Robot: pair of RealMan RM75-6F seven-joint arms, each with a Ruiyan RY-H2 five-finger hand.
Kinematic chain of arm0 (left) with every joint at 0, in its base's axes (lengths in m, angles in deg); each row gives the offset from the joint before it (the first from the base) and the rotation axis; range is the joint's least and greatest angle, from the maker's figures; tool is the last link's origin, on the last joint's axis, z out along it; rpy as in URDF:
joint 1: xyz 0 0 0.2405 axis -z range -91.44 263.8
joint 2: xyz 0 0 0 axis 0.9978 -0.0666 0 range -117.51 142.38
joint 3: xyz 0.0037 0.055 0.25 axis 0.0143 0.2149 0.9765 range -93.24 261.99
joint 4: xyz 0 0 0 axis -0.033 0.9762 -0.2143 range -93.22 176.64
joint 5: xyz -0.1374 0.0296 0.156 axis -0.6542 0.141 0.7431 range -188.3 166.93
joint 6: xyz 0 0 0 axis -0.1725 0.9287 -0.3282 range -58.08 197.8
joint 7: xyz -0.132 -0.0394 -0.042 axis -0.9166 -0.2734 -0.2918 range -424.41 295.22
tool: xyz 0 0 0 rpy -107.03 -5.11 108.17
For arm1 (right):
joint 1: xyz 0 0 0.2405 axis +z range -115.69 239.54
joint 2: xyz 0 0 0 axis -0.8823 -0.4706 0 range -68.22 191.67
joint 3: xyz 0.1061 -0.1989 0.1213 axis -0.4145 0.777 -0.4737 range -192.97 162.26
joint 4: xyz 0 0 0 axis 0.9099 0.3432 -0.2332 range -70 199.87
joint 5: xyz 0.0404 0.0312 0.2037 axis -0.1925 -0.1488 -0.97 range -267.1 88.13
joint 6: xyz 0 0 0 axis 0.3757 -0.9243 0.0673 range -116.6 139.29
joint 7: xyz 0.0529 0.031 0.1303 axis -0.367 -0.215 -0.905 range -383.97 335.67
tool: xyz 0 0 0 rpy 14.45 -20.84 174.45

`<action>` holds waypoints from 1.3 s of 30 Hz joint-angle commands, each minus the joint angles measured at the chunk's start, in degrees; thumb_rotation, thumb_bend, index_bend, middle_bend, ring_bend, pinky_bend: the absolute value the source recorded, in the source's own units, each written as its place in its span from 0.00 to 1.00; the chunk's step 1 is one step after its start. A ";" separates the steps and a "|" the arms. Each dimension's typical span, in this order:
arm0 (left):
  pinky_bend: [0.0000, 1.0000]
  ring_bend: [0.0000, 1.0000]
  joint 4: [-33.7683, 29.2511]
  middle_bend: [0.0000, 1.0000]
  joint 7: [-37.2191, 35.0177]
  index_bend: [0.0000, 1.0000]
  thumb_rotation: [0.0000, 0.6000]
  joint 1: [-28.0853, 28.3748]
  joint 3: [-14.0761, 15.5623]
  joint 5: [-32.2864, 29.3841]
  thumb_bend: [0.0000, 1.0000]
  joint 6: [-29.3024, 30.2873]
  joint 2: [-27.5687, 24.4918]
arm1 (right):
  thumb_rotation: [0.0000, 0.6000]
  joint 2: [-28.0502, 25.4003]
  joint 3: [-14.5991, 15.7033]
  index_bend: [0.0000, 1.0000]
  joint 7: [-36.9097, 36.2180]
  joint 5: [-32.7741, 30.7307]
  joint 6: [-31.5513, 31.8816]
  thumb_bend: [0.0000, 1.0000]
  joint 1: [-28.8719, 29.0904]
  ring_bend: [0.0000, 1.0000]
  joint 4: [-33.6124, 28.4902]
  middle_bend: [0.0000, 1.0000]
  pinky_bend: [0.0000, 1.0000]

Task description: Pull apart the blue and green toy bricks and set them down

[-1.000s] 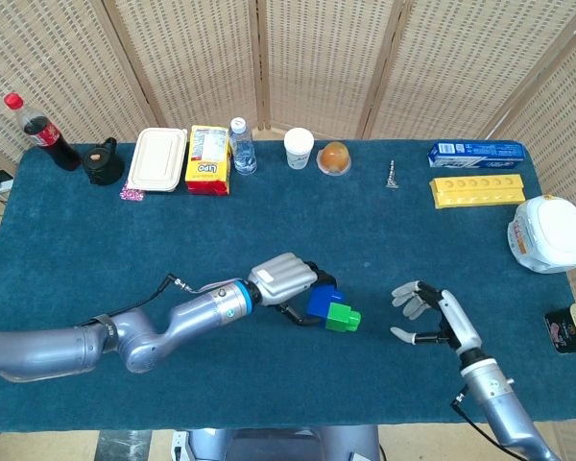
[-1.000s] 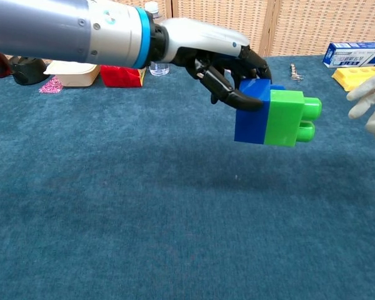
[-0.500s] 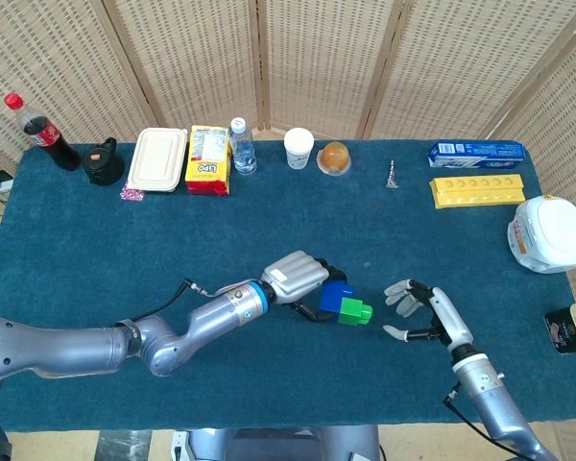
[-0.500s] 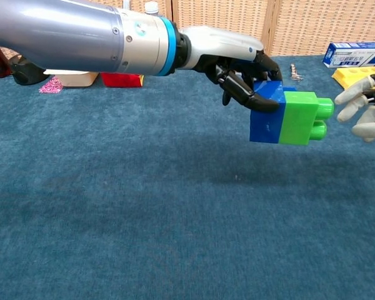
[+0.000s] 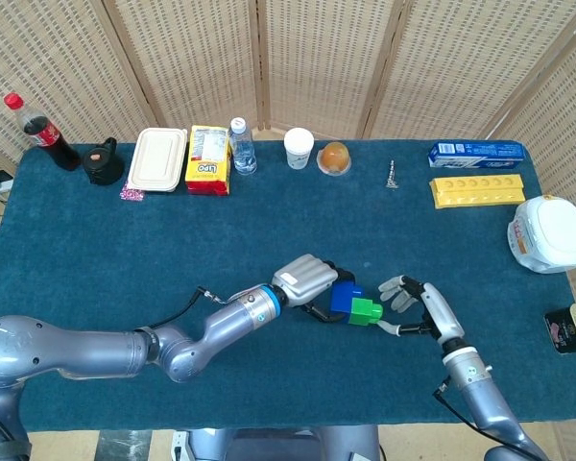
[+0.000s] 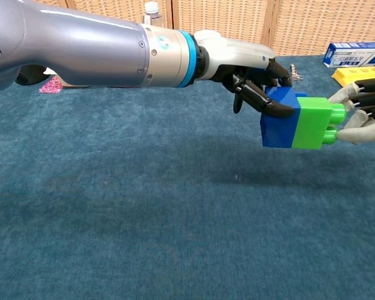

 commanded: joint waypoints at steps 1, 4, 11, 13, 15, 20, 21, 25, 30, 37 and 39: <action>0.45 0.31 0.26 0.36 0.93 0.53 0.48 0.54 0.23 -0.92 0.49 0.74 0.48 | 1.00 0.24 -0.22 0.37 0.62 -0.60 -0.01 0.21 0.12 0.50 0.06 0.44 0.45; 0.45 0.31 0.41 0.36 2.11 0.53 0.48 0.85 0.39 -2.06 0.49 2.46 1.18 | 1.00 0.26 -0.30 0.37 1.24 -1.07 -0.11 0.21 0.18 0.50 -0.03 0.43 0.45; 0.45 0.31 0.57 0.36 4.91 0.53 0.48 1.49 0.77 -4.89 0.49 5.33 2.40 | 1.00 0.41 -0.58 0.37 1.85 -1.68 -0.09 0.21 0.17 0.50 -0.20 0.44 0.45; 0.45 0.31 0.56 0.36 5.29 0.53 0.48 1.54 0.89 -5.38 0.49 5.57 2.46 | 1.00 0.25 -0.58 0.37 1.94 -1.60 0.01 0.21 0.09 0.50 -0.35 0.44 0.45; 0.45 0.31 0.64 0.36 5.64 0.53 0.48 1.53 1.00 -5.79 0.49 5.87 2.57 | 1.00 -0.08 -0.55 0.37 2.16 -1.59 0.06 0.21 -0.01 0.50 -0.62 0.44 0.45; 0.45 0.31 1.03 0.36 5.80 0.53 0.48 1.43 0.74 -6.17 0.49 6.52 3.24 | 1.00 -0.10 -0.82 0.37 2.42 -2.03 -0.46 0.21 0.29 0.50 -1.03 0.44 0.45; 0.45 0.31 1.10 0.36 5.69 0.53 0.48 1.38 0.61 -6.21 0.49 6.55 3.40 | 1.00 0.00 -0.91 0.37 2.58 -2.19 -0.62 0.21 0.43 0.50 -1.06 0.44 0.45; 0.45 0.31 1.01 0.36 4.46 0.53 0.48 0.95 -0.15 -5.94 0.49 6.47 4.01 | 1.00 0.31 -1.44 0.37 3.36 -3.53 -1.36 0.21 1.06 0.50 -0.76 0.43 0.45; 0.45 0.31 1.55 0.36 4.10 0.53 0.48 0.66 -0.38 -5.12 0.49 6.64 4.74 | 1.00 0.67 -1.74 0.37 3.73 -4.95 -2.08 0.21 1.39 0.50 -0.45 0.43 0.45; 0.45 0.31 2.26 0.36 4.35 0.53 0.47 0.43 -0.53 -3.92 0.49 7.31 5.86 | 1.00 1.01 -2.20 0.38 3.58 -6.10 -3.18 0.21 1.84 0.50 0.08 0.44 0.45; 0.45 0.31 2.53 0.36 4.34 0.53 0.47 0.32 -0.71 -3.71 0.49 7.60 6.28 | 1.00 1.04 -2.39 0.40 3.73 -6.42 -3.44 0.21 2.03 0.50 -0.02 0.44 0.45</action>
